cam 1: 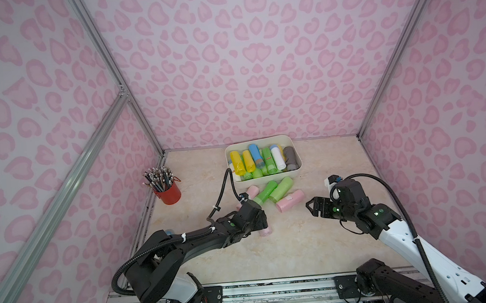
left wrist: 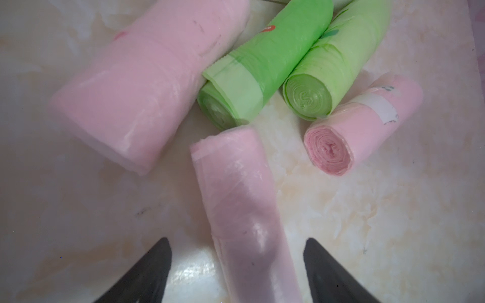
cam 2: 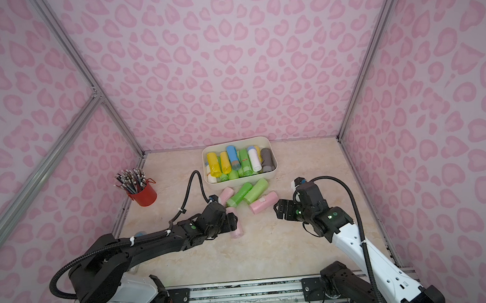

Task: Put the roll of trash bags into the storage box
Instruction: Pick up the roll of trash bags from the center of the board.

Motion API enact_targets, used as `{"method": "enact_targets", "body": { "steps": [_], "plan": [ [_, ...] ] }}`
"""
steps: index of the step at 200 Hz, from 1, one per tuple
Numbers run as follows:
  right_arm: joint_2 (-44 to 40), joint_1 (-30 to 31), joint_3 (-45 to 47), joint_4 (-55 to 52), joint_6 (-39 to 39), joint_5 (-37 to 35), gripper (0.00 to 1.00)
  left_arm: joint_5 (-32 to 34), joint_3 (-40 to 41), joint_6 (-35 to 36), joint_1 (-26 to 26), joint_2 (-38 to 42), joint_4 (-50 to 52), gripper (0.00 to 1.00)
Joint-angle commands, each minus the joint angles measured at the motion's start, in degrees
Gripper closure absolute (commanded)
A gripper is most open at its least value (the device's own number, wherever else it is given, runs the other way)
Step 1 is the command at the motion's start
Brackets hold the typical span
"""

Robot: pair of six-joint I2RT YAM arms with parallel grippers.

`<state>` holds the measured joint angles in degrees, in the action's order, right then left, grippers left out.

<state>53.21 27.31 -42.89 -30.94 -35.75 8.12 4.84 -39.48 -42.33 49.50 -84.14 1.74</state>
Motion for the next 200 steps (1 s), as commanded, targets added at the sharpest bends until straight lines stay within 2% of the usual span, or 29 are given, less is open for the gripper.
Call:
{"method": "enact_targets", "body": {
  "steps": [1,55,126,165,200],
  "plan": [
    [0.63,0.02,-0.50,0.02,-0.04,-0.30,0.10,-0.16,-0.05,-0.30,-0.28,-1.22,-2.26,0.19],
    [0.67,0.02,-0.15,-0.10,-0.28,-0.54,0.10,-2.78,1.98,-1.18,-2.89,-3.64,-5.24,0.25],
    [0.49,0.02,-0.79,-0.36,-0.64,0.05,0.10,-2.91,1.07,-0.65,-3.29,-6.76,-5.28,0.35],
    [0.48,0.02,-0.70,-0.35,-0.82,0.48,0.10,-0.74,-0.19,-0.09,-3.19,-5.92,-2.94,0.53],
    [1.87,0.02,-1.05,-0.20,-0.55,1.37,0.10,2.89,-1.29,0.40,-1.51,-3.22,-0.19,0.61]
  ]
}}
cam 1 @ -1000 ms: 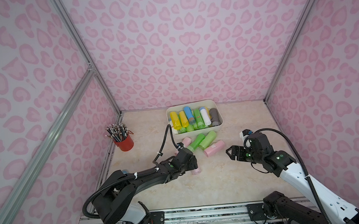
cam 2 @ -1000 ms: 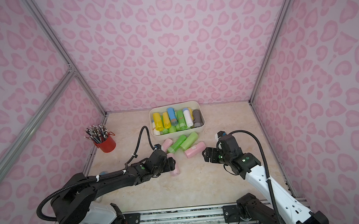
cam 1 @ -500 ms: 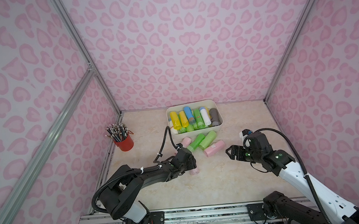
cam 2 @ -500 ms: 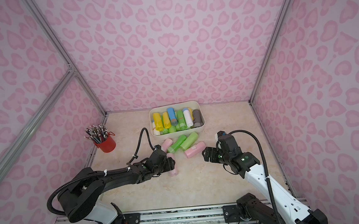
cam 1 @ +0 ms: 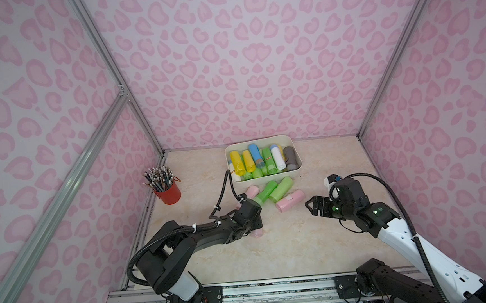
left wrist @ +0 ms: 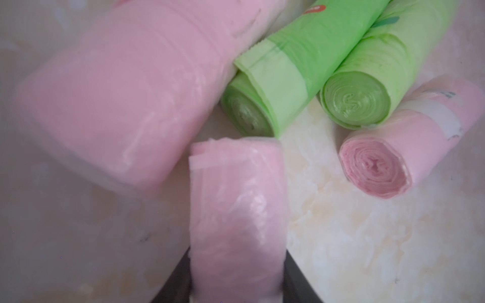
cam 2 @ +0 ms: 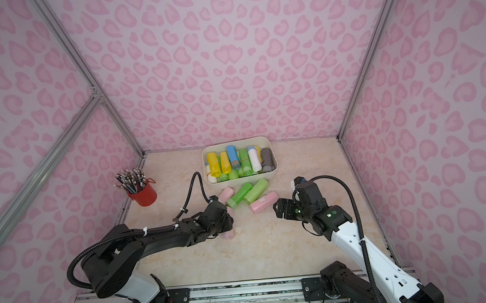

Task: Put the roll of trash bags into the storage box
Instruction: Pick up the roll of trash bags from the center of the board.

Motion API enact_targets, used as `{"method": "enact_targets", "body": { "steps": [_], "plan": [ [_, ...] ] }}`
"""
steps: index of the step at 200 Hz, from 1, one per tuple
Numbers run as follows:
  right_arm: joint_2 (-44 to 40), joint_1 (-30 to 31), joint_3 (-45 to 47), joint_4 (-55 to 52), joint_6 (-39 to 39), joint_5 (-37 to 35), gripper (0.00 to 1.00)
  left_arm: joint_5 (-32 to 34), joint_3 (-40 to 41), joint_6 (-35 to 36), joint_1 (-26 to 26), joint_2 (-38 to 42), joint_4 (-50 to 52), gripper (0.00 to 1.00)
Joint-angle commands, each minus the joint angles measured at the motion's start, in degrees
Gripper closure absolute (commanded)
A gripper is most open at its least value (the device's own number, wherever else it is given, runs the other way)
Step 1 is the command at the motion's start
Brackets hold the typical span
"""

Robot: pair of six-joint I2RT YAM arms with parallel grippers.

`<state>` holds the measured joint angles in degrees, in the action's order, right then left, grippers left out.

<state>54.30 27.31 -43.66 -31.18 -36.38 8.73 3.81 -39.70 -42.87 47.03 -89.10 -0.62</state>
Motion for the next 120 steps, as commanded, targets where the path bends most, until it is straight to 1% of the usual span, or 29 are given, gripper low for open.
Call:
{"method": "enact_targets", "body": {
  "steps": [1,17,40,61,95,120],
  "plan": [
    [0.83,0.02,-0.29,0.05,0.08,0.76,0.10,4.01,-1.16,0.95,0.96,1.91,2.23,0.61],
    [1.56,0.02,-0.22,0.70,-0.17,0.94,0.10,4.08,-1.70,1.58,1.58,3.41,2.74,0.62],
    [2.06,0.02,-0.13,1.44,-0.70,1.12,0.10,1.01,-2.10,3.29,0.62,5.37,1.28,0.64],
    [1.90,0.02,0.24,1.97,-1.30,0.77,0.10,-2.45,-2.38,3.67,-2.31,7.43,0.11,0.66],
    [2.27,0.02,1.10,4.10,-2.51,1.43,0.10,-4.14,-4.78,5.53,-6.98,10.67,0.87,0.67],
    [3.24,-0.02,1.36,5.67,-3.03,2.40,0.10,-6.72,-7.09,6.71,-11.10,11.18,0.33,0.68]
  ]
}}
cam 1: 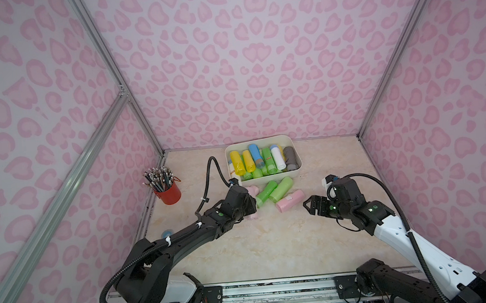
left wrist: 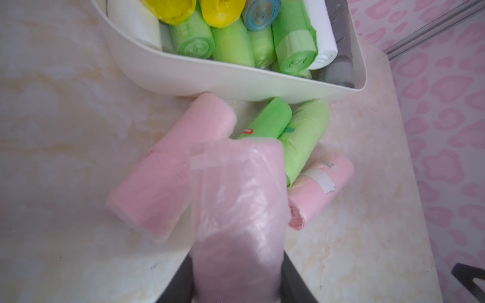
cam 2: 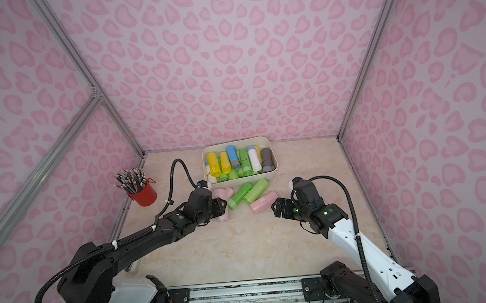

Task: Put the roll of trash bags into the storage box
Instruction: Pick up the roll of trash bags from the center of the board, then place the roll of trash bags in the storage box.

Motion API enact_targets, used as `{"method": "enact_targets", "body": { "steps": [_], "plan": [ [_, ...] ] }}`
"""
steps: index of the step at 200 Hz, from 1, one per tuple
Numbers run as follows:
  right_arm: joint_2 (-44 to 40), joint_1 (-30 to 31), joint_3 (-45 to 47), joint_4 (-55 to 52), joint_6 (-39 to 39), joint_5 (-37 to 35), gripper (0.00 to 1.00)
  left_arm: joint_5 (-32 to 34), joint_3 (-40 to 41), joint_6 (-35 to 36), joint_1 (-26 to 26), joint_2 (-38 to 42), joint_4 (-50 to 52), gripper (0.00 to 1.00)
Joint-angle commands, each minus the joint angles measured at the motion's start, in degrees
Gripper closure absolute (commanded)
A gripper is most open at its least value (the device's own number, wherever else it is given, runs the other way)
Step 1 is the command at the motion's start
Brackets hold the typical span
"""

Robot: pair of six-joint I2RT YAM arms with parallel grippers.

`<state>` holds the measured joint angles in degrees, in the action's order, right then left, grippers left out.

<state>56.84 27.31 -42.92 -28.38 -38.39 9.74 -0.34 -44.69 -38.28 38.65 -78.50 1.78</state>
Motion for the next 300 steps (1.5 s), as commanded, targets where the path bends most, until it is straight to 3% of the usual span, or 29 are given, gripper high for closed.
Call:
{"method": "enact_targets", "body": {
  "steps": [1,67,150,197,270,300],
  "plan": [
    [0.76,0.00,0.63,2.93,-1.05,1.46,0.10,-2.61,-2.26,2.18,-2.89,0.51,-2.11,0.68],
    [5.66,0.02,0.34,9.13,-3.56,4.23,0.09,-3.95,-14.71,5.36,-9.51,-4.62,0.38,0.69],
    [9.17,0.02,0.20,11.39,-4.59,6.00,0.09,-9.18,-32.43,7.92,-19.67,-23.37,0.81,0.70],
    [8.88,0.02,0.81,11.34,-5.54,5.21,0.09,-10.71,-50.48,11.15,-20.90,-36.38,7.97,0.70],
    [7.77,0.02,1.69,10.28,-6.30,4.00,0.09,-7.32,-74.45,14.34,-19.65,-54.69,21.52,0.68],
    [7.54,0.02,1.60,9.67,-6.34,3.60,0.09,-5.47,-77.70,14.79,-18.40,-57.63,23.67,0.66]
  ]
}}
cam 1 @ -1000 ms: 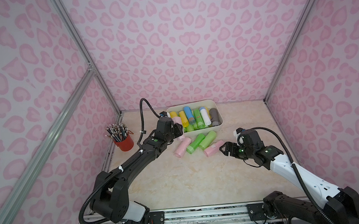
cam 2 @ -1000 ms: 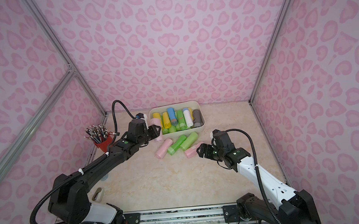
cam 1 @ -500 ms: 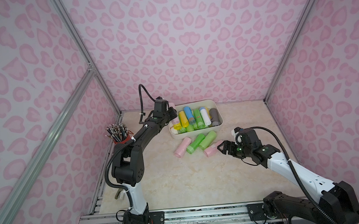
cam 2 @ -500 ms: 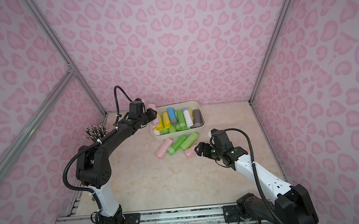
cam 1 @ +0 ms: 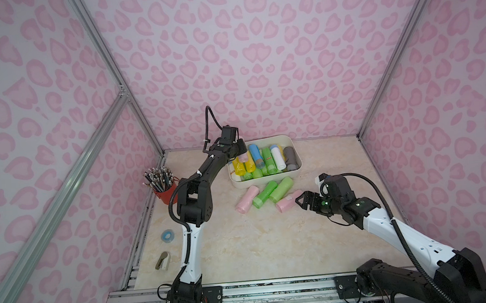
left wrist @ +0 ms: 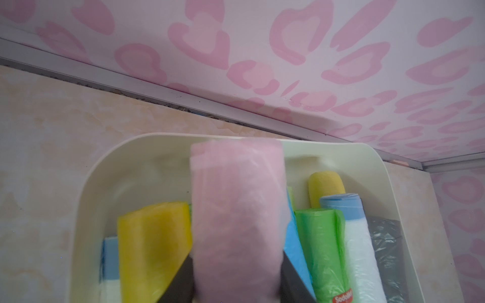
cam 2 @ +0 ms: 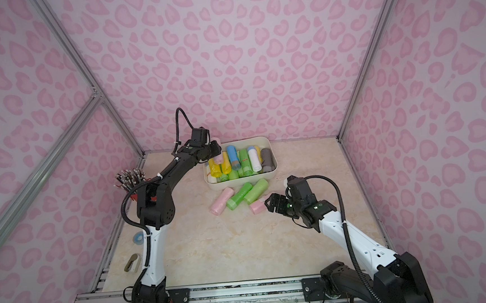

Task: Put the roll of trash bags into the storage box
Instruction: Place the roll of trash bags in the storage box.

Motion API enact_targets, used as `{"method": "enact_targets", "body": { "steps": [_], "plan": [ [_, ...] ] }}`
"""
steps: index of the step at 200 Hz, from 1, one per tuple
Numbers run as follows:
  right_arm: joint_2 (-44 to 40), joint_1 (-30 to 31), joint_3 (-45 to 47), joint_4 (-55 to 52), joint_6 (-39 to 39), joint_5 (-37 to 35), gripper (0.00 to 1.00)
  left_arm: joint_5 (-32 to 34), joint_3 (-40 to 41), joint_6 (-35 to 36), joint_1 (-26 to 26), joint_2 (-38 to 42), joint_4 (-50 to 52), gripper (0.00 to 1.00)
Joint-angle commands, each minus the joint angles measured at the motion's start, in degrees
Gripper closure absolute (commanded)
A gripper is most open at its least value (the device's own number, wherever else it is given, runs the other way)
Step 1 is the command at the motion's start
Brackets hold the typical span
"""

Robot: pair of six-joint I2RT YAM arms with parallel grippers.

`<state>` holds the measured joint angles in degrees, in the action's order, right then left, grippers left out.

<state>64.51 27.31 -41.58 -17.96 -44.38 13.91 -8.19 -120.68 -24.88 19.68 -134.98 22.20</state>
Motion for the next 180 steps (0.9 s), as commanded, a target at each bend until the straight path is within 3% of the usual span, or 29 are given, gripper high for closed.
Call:
{"method": "enact_targets", "body": {
  "steps": [1,63,102,121,143,180],
  "plan": [
    [-0.20,0.02,0.27,-0.76,-0.36,-0.61,0.09,2.38,-1.73,1.36,0.60,-1.20,3.18,0.66],
    [-1.40,0.02,0.23,-2.66,-0.03,-1.34,0.09,4.92,-0.73,1.52,2.18,0.29,3.65,0.65],
    [-1.67,-0.02,0.54,-2.69,-0.27,-1.43,0.09,5.70,6.74,0.76,2.79,5.46,0.25,0.63],
    [-1.50,0.02,0.54,-2.76,-0.10,-1.43,0.09,6.75,10.03,0.45,2.92,7.09,-1.68,0.54],
    [-1.10,-0.04,0.28,-2.87,0.02,-0.92,0.10,6.28,10.02,0.08,2.97,6.35,-1.15,0.29],
    [-1.36,0.02,-0.46,-4.66,0.08,-0.73,0.10,8.60,11.80,1.02,5.46,8.68,-2.76,0.17]
  ]
}}
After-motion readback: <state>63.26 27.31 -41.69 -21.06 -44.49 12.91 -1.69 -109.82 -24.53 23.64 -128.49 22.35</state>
